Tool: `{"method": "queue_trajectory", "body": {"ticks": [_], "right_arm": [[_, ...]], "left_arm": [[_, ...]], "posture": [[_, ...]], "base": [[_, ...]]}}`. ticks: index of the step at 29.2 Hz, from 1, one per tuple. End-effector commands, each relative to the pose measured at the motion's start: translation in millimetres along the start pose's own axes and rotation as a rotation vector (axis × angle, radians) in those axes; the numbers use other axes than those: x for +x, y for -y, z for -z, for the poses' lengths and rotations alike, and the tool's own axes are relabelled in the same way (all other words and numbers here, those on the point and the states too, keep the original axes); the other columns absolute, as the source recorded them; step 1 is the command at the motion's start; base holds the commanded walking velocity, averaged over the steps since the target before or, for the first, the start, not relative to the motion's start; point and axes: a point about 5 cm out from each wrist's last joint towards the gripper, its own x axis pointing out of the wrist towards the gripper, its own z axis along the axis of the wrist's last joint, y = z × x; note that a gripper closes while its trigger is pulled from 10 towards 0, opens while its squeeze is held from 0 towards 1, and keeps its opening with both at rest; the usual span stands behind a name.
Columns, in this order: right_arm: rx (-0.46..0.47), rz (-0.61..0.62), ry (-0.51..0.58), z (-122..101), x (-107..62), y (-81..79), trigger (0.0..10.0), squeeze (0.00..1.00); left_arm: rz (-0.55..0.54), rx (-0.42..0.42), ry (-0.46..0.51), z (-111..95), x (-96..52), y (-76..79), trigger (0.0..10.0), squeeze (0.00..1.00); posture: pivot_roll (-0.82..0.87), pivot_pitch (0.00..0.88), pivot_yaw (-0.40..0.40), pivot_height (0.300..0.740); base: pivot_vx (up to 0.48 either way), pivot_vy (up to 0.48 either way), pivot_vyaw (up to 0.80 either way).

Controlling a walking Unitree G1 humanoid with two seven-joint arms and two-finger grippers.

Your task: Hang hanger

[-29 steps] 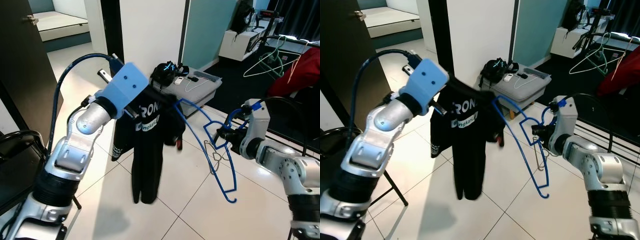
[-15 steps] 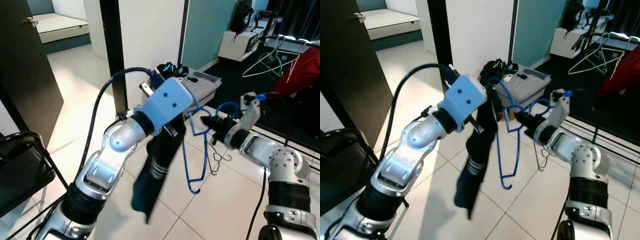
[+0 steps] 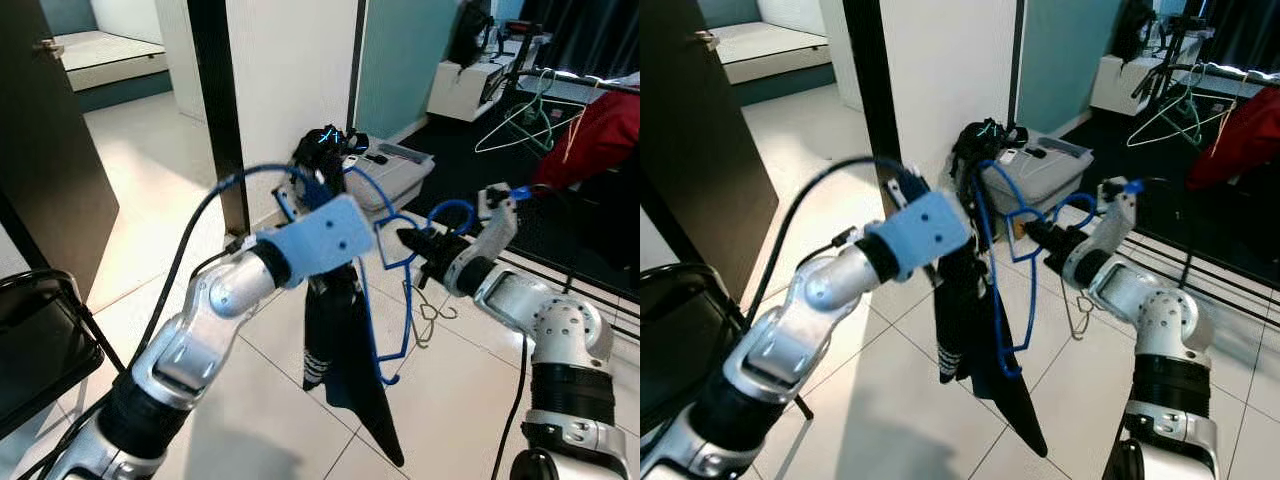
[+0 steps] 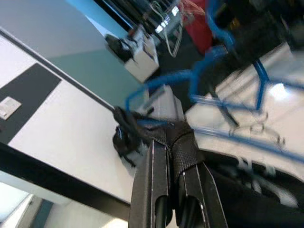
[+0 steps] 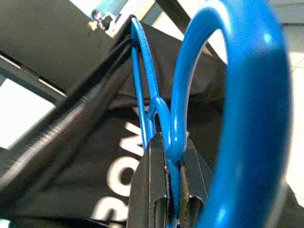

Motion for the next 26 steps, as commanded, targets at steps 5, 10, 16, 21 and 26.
{"method": "queue_trajectory", "body": {"ticks": [5,10,16,21,26], "right_arm": [[0.056,-0.031,0.093,-16.7,-2.4,-7.3,10.0,0.00],[0.106,-0.046,0.101,-16.1,-1.0,-9.5,10.0,0.00],[0.212,-0.078,0.077,-0.2,9.4,-22.8,10.0,0.00],[0.249,-0.098,-0.014,22.2,15.6,-35.7,10.0,0.00],[0.292,-0.079,-0.035,30.2,18.9,-37.6,10.0,0.00]], "left_arm": [[0.055,0.185,-0.130,33.3,-15.0,-3.0,10.0,0.00],[0.050,0.287,-0.165,45.0,-21.1,-6.1,10.0,0.00],[0.073,0.325,0.001,13.7,-3.6,38.3,10.0,0.00],[0.051,0.327,0.125,-14.6,6.9,60.5,10.0,0.00],[0.033,0.351,0.178,-23.6,9.8,61.3,10.0,0.00]], "posture": [[-0.01,0.000,-0.021,0.740],[-0.01,0.000,-0.023,0.740],[-0.01,0.000,-0.024,0.740],[-0.01,0.000,-0.027,0.740],[-0.01,0.000,-0.027,0.740]], "base": [[0.000,0.000,0.00],[0.000,0.000,0.00],[0.000,0.000,0.00],[0.000,0.000,0.00],[0.000,0.000,0.00]]}}
